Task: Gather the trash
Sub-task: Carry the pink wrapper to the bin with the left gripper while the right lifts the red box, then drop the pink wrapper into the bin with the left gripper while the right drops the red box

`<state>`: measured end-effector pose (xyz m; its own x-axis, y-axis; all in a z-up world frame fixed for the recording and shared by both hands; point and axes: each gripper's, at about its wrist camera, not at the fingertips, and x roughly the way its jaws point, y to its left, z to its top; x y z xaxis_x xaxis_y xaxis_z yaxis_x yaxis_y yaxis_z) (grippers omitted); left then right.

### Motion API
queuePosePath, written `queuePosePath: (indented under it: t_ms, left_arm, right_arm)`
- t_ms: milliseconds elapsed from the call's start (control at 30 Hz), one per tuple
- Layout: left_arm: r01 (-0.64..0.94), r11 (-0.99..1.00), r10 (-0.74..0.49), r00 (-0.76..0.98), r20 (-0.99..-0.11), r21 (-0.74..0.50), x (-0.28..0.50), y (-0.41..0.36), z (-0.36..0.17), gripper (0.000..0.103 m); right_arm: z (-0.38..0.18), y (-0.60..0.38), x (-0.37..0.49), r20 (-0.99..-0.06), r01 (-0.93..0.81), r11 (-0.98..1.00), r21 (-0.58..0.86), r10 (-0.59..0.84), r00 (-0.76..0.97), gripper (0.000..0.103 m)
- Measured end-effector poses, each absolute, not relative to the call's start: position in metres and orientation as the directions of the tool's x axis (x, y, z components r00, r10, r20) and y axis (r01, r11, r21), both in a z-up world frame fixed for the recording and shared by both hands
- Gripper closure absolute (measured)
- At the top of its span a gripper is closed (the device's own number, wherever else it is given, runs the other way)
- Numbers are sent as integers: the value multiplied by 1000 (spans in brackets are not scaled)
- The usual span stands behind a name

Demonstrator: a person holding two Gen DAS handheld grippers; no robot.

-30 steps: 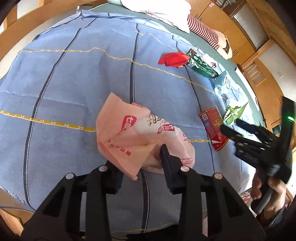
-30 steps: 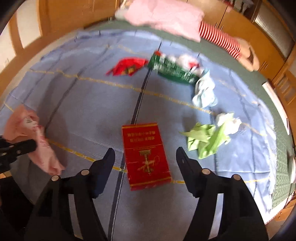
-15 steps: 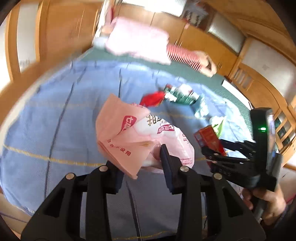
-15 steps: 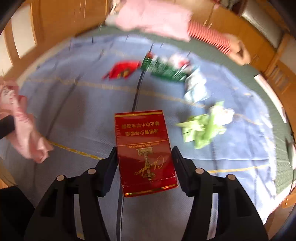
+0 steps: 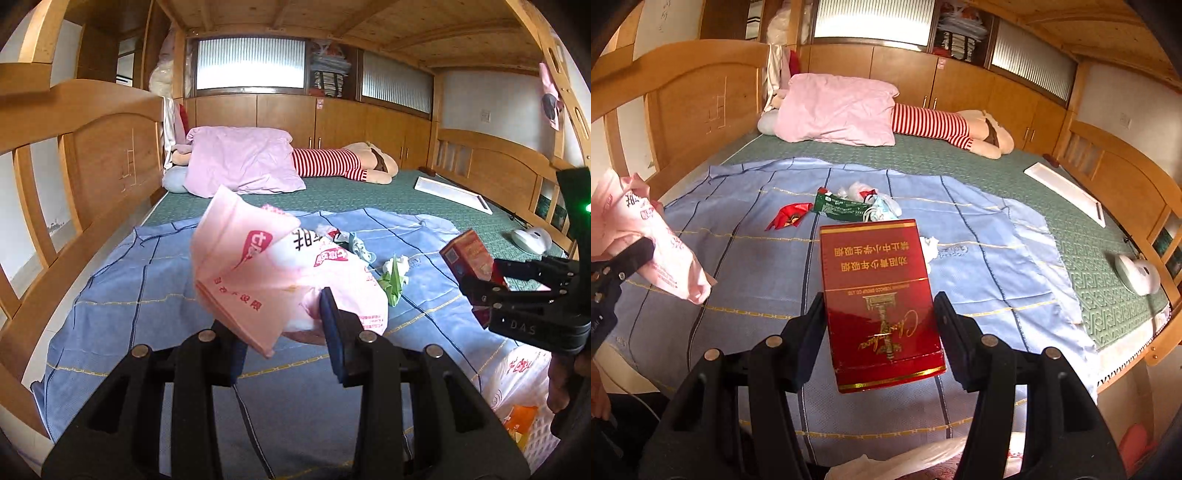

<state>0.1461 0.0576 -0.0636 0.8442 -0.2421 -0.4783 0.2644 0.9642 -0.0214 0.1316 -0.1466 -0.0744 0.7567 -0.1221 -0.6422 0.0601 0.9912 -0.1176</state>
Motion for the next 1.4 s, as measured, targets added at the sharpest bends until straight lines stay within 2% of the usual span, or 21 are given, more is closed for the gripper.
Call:
queuePosePath:
  t_ms: [200,400,600,700,733,767,800,867,1000,1067,1100,1133,1200,1333,1400]
  left_arm:
    - [283,959,-255,842,-476,-13,141,54,-62,66]
    - [343,934,-346,812,-470,-95,144,52,-54,67]
    - [454,877,-469,733,-493,-158,139,27,-59,67]
    - [559,790,-599,617,-510,-251,133,9,-64,67]
    - [585,760,-636,578,-512,-284,131,4,-67,66]
    - [614,716,-683,517,-517,-332,128,-3,-71,66]
    - [642,664,-729,444,-521,-383,125,-12,-76,66]
    - [681,575,-790,316,-526,-453,116,-31,-87,66]
    - [763,439,-820,123,-560,-475,86,-73,-106,66]
    - [812,353,-802,8,-597,-464,67,-95,-115,54]
    - [834,327,-785,-22,-619,-444,57,-104,-119,29]
    - [849,327,-769,-16,-640,-415,50,-110,-121,13]
    - [867,355,-749,39,-662,-350,44,-113,-121,12]
    - [803,421,-787,93,-610,-422,74,-90,-112,12]
    - [747,555,-749,259,-610,-365,107,-67,-93,12]
  right_arm:
    - [-75,-140,130,-641,55,991,-120,-119,758,45]
    - [-64,-168,99,-651,82,991,-102,-129,748,45]
    - [-71,-218,43,-745,78,993,-91,-120,656,44]
    - [-99,-229,21,-836,58,996,-73,-93,541,43]
    - [-110,-230,15,-862,44,997,-70,-83,500,40]
    - [-119,-231,11,-880,36,997,-73,-82,468,30]
    - [-126,-234,5,-889,43,995,-88,-98,448,27]
    - [-122,-249,-7,-865,121,985,-121,-164,474,25]
    - [-89,-302,-28,-783,390,919,-56,-283,554,19]
    - [-77,-324,-37,-755,464,886,14,-295,585,19]
    - [-74,-329,-38,-750,482,875,32,-298,590,19]
    - [-72,-334,-39,-749,502,864,44,-305,589,19]
    - [-74,-339,-37,-748,524,851,42,-321,581,18]
    - [-77,-341,-23,-747,523,848,83,-295,595,18]
    - [-72,-339,-3,-746,499,859,115,-258,614,17]
